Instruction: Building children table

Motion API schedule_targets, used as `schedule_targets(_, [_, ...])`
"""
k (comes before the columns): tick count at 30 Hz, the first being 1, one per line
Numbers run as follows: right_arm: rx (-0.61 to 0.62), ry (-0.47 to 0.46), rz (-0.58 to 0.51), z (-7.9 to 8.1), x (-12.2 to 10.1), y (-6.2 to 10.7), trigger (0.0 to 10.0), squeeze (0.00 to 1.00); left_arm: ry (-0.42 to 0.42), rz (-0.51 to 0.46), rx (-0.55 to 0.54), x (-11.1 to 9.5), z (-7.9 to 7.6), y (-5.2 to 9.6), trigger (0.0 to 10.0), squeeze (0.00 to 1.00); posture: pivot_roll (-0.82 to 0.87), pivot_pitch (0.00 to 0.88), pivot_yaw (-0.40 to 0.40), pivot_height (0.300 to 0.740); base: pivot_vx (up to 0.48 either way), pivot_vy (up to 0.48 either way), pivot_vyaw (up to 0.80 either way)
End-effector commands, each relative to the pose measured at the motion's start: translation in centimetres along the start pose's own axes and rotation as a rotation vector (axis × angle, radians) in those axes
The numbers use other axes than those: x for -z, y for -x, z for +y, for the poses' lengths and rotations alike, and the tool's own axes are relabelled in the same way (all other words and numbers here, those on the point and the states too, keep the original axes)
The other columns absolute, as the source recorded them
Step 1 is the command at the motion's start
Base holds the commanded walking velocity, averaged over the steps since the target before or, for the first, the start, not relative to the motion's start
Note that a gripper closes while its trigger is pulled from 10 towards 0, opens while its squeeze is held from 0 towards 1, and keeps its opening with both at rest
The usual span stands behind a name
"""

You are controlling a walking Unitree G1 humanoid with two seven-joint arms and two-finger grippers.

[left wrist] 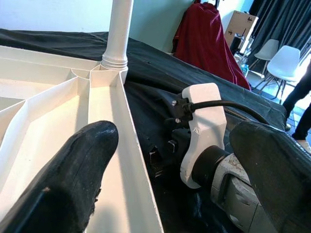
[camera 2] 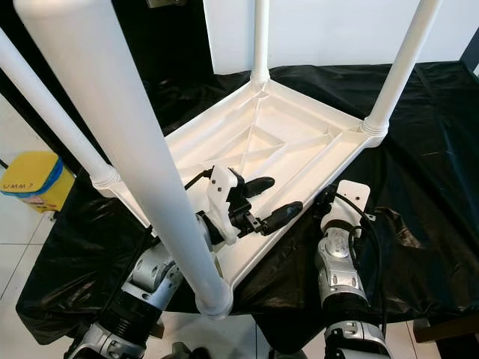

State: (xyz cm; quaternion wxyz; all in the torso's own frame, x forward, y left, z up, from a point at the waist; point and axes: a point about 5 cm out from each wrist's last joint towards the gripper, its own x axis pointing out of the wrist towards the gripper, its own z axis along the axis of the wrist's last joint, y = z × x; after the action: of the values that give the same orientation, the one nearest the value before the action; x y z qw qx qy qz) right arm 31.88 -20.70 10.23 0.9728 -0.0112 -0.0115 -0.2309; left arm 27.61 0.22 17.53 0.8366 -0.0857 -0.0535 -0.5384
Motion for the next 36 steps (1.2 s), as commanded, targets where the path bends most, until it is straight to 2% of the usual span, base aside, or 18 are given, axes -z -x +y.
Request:
schedule_targets(1, [-0.016, 0.012, 0.059, 0.21, 1.28, 0.63, 10.0, 0.00, 0.001, 0.024, 0.039, 0.31, -0.19, 0.10, 10.0, 0.00, -0.23, 0.143, 0.083, 0.740, 0.000, 0.000, 0.00])
schedule_targets(36, [-0.031, 0.004, 0.060, 0.59, 1.06, 0.75, 10.0, 0.00, -0.002, 0.025, 0.039, 0.11, 0.08, 0.07, 10.0, 0.00, -0.23, 0.140, 0.083, 0.740, 0.000, 0.000, 0.00])
